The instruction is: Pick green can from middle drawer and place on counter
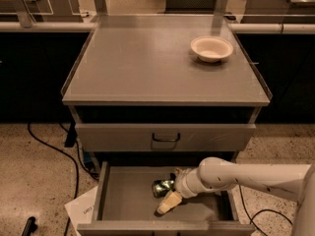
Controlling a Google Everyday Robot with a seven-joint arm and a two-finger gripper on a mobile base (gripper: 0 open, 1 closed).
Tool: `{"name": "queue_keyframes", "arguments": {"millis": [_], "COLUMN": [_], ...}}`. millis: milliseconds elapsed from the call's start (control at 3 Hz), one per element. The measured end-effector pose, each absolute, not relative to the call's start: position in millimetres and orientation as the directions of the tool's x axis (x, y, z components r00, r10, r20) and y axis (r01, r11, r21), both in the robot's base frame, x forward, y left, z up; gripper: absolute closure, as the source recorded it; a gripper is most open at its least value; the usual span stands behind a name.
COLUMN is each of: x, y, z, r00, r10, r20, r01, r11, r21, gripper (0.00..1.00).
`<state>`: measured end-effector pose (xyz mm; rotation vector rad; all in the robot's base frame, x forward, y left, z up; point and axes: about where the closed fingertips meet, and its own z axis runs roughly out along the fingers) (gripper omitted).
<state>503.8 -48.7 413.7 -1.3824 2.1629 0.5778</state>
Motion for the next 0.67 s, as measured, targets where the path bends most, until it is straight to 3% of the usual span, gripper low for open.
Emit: {"name": "queue_keyframes", "arguments": {"millis": [667], "x": [504.0], "y": [-30.5], "z": [393.1], "r00": [-0.348], "r10": [-0.706], "r20": [-0.616], "r01": [-0.925], "r11": [0.365], "r21": [0.104], "gripper": [0.0]}}
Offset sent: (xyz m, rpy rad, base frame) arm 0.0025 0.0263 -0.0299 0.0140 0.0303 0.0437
